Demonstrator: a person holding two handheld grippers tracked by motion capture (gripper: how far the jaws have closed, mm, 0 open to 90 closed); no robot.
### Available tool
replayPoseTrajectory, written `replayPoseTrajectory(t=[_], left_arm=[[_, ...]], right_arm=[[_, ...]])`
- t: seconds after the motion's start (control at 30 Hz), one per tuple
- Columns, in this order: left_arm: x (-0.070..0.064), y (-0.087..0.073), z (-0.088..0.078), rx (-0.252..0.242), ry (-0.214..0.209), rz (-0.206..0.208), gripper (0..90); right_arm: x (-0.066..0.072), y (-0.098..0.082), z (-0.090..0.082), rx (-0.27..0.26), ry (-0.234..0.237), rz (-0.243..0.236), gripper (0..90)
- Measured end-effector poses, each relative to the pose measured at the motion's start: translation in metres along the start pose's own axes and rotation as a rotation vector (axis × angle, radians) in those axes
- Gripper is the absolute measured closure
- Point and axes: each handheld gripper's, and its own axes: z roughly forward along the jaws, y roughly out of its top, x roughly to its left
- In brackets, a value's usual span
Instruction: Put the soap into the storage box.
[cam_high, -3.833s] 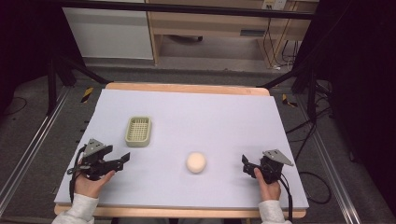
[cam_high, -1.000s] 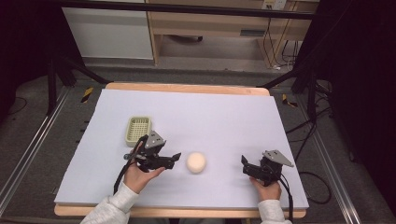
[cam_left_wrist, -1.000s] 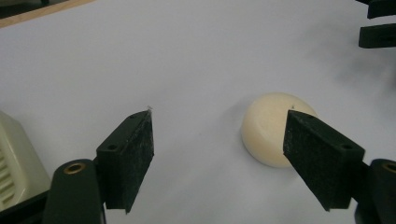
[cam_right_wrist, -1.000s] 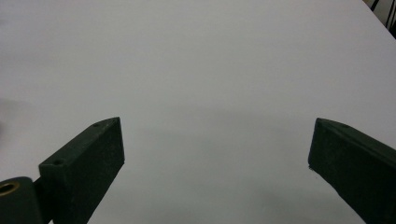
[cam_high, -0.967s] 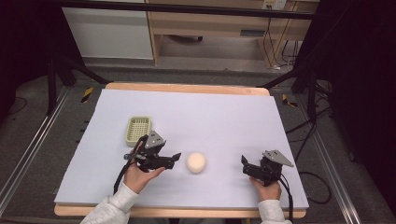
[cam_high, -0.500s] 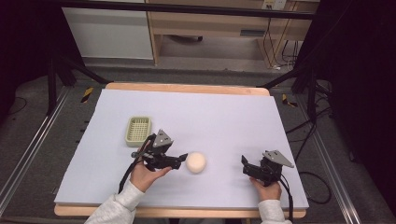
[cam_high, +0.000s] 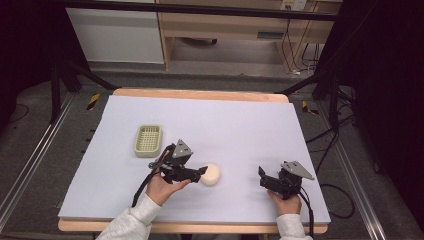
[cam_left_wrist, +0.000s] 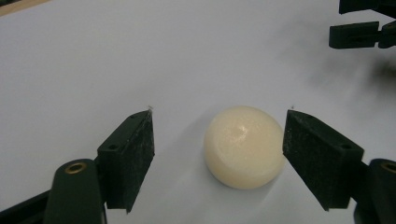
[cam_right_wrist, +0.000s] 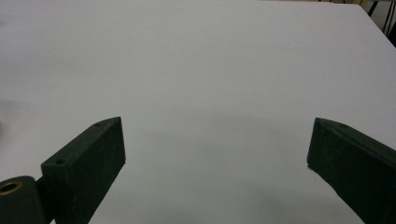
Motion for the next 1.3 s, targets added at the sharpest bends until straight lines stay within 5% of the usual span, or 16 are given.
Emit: replayPoseTrajectory(t=[1.3], left_arm=[[-0.020,-0.003,0.034,0.096,-0.029,0.022,19.1]], right_arm=[[0.000,0.000,0.001,0.009,-0.001,0.000,4.2]])
